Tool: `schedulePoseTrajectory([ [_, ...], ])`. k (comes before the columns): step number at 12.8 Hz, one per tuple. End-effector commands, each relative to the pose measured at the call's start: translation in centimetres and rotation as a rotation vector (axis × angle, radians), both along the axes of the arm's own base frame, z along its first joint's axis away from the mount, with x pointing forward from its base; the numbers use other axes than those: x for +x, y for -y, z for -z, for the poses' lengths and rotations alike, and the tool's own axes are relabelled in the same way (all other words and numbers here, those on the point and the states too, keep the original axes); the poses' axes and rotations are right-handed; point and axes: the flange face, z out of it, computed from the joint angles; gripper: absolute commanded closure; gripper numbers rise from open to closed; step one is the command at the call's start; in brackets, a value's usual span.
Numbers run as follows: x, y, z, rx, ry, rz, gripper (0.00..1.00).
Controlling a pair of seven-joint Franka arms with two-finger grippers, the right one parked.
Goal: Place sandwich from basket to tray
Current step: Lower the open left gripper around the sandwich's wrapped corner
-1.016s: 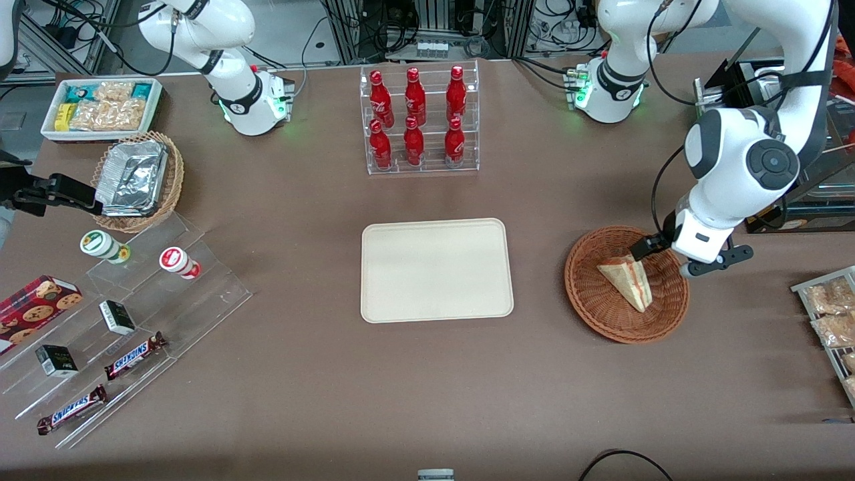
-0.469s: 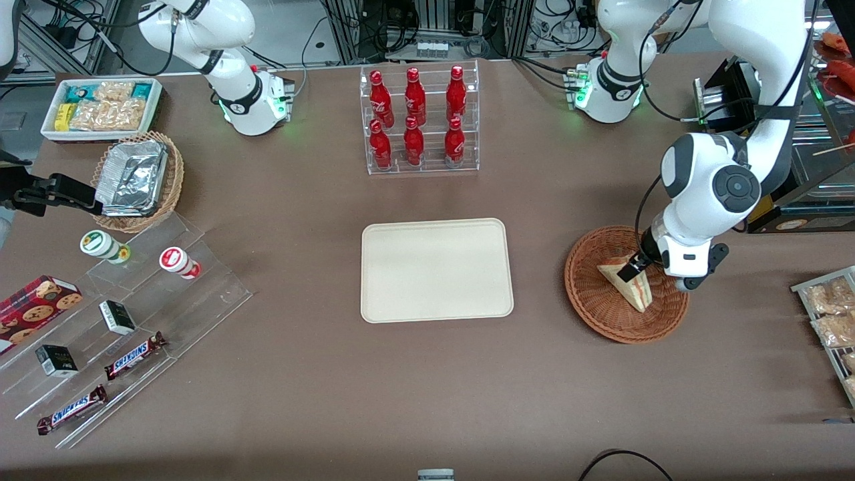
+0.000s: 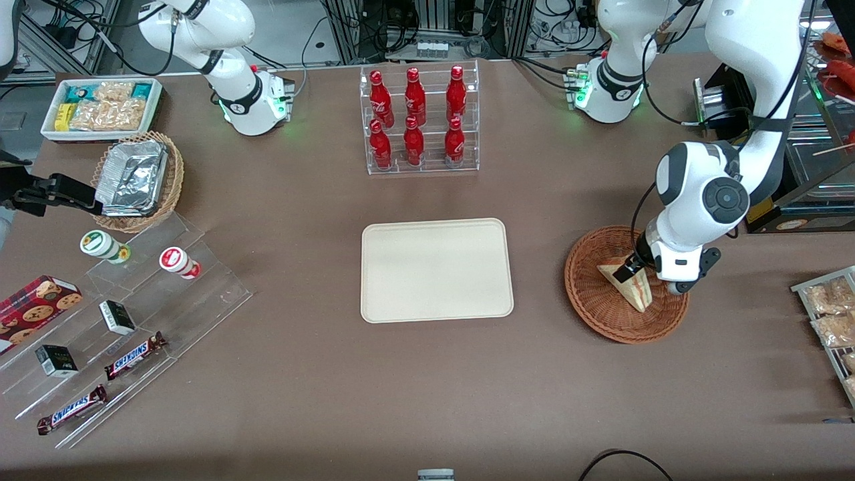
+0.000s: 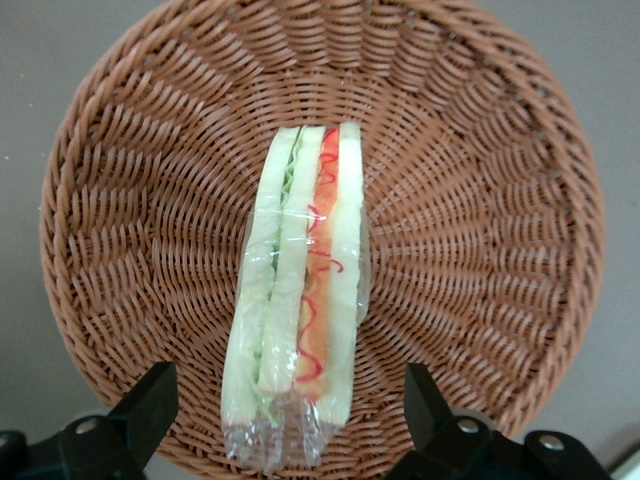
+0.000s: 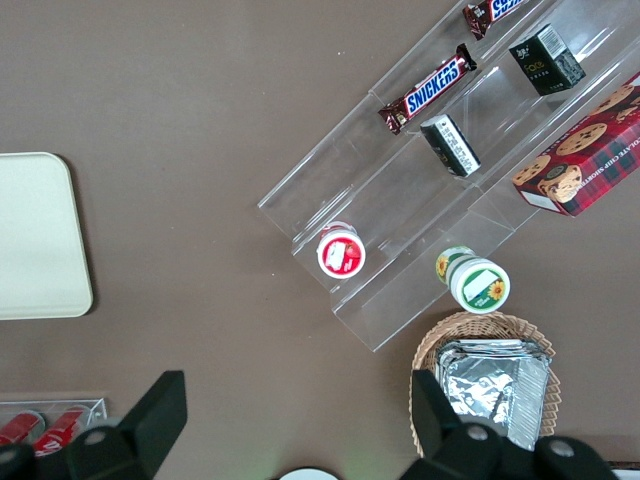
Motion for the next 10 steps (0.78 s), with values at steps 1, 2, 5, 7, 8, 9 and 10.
schedulePoseTrajectory([
  [1,0.46,-0.27,1.01,0.011,0.017,-0.016,0.0],
  [2,0.43,-0.27,1.34,0.01,0.013,-0.017,0.0],
  [5,0.39,-0.43,1.78,0.011,0.008,-0.032,0.49],
  [7,0.27,-0.44,1.92,0.011,0.003,-0.031,1.0],
  [8,0.25,-0.45,1.91,0.012,-0.001,-0.031,1.0],
  [9,0.23,-0.45,1.85,0.013,-0.003,-0.029,1.0],
  [10,0.25,-0.46,1.59,0.013,-0.002,-0.023,1.0],
])
